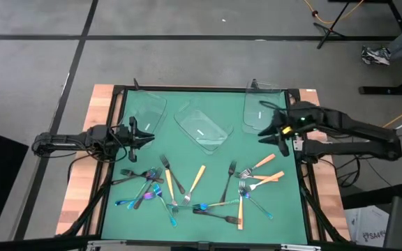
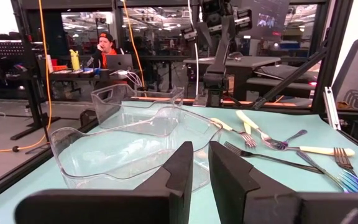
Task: Sort silverware by color (type)
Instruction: Put the orange fork into the right transparent bin
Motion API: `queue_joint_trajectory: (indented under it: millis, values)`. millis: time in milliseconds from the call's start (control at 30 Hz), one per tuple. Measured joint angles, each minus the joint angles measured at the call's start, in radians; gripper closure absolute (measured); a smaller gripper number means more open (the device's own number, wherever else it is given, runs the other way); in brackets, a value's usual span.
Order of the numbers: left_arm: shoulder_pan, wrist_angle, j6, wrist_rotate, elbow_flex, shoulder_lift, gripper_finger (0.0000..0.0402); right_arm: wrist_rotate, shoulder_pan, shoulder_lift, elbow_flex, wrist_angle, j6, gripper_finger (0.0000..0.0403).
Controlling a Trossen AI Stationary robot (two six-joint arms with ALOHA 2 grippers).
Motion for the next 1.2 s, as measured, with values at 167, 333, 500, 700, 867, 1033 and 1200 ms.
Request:
queue_joint_trajectory:
  millis: [167,333,500,700,867,1033,1200]
  values:
    - [0.000,0.000,0.000,-0.001,0.000,0.000,0.0356,-0.047,0.000,0.090,0.000,-0.028,0.000,0.0278]
    - [0.000,0.000,0.000,-0.001,0.000,0.000,0.0356,-0.043,0.023,0.180,0.000,-0.051,0.000,0.0278]
    - [0.000,0.000,0.000,-0.001,0.000,0.000,0.0356,-0.025,0.126,0.267,0.000,-0.054,-0.025,0.0278]
    - [0.000,0.000,0.000,-0.001,0.000,0.000,0.0356,0.135,0.270,0.371,0.000,-0.089,-0.027,0.0278]
    - [0.000,0.000,0.000,-0.001,0.000,0.000,0.0356,0.210,0.348,0.455,0.000,-0.141,-0.027,0.0278]
    - [0.000,0.000,0.000,-0.001,0.000,0.000,0.0356,0.254,0.391,0.534,0.000,-0.146,-0.028,0.0278]
    - [0.000,0.000,0.000,-0.001,0.000,0.000,0.0356,0.262,0.400,0.605,0.000,-0.146,-0.028,0.0278]
